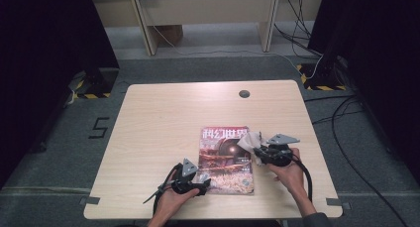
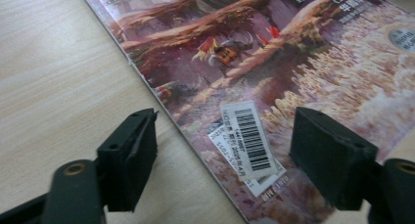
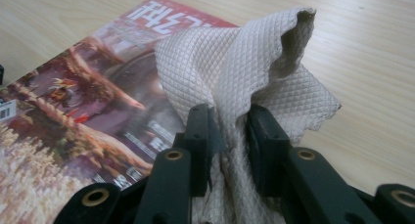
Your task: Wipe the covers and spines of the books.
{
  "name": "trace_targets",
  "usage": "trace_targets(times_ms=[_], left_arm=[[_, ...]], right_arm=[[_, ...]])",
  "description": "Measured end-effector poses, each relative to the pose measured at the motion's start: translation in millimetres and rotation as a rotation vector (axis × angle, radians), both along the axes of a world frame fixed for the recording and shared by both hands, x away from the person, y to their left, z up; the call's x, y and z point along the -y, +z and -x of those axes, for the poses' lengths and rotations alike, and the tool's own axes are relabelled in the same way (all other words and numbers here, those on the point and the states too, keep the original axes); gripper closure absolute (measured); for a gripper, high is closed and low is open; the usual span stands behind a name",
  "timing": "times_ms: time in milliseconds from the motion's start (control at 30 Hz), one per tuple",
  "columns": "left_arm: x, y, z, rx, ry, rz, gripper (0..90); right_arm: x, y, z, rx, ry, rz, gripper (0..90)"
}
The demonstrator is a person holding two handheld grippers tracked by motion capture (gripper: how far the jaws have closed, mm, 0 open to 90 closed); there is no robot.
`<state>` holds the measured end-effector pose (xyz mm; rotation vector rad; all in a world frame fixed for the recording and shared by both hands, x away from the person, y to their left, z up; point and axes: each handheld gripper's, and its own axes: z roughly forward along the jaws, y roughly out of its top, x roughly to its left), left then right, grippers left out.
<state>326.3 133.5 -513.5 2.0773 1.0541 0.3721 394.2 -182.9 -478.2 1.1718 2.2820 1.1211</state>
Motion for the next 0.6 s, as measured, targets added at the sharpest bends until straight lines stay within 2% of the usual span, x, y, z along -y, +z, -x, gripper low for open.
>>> trace_targets(times_ms=[100,167,333,500,600], left_arm=[[0.1,-0.1,2.1,-0.002,-0.002,0.01,34.1],[1.9,0.3,4.9,0.012,-0.013,0.006,39.1],[7.5,3.0,16.1,0.022,-0.036,-0.038,39.0],[9.6,3.7,29.0,0.017,-0.062,-0.042,38.9],[10.8,3.9,34.3,0.017,-0.061,-0.043,38.9]], right_arm=[[-12.8,-2.7,-2.8,-0.004,0.026,0.002,72.8],[-19.7,-4.7,-3.1,-0.012,0.038,0.009,72.7],[-27.8,-8.0,-2.9,-0.017,0.065,0.021,72.5],[-27.4,-8.3,-1.7,-0.013,0.073,0.022,72.5],[-30.2,-10.0,-0.2,-0.022,0.078,0.022,72.4]])
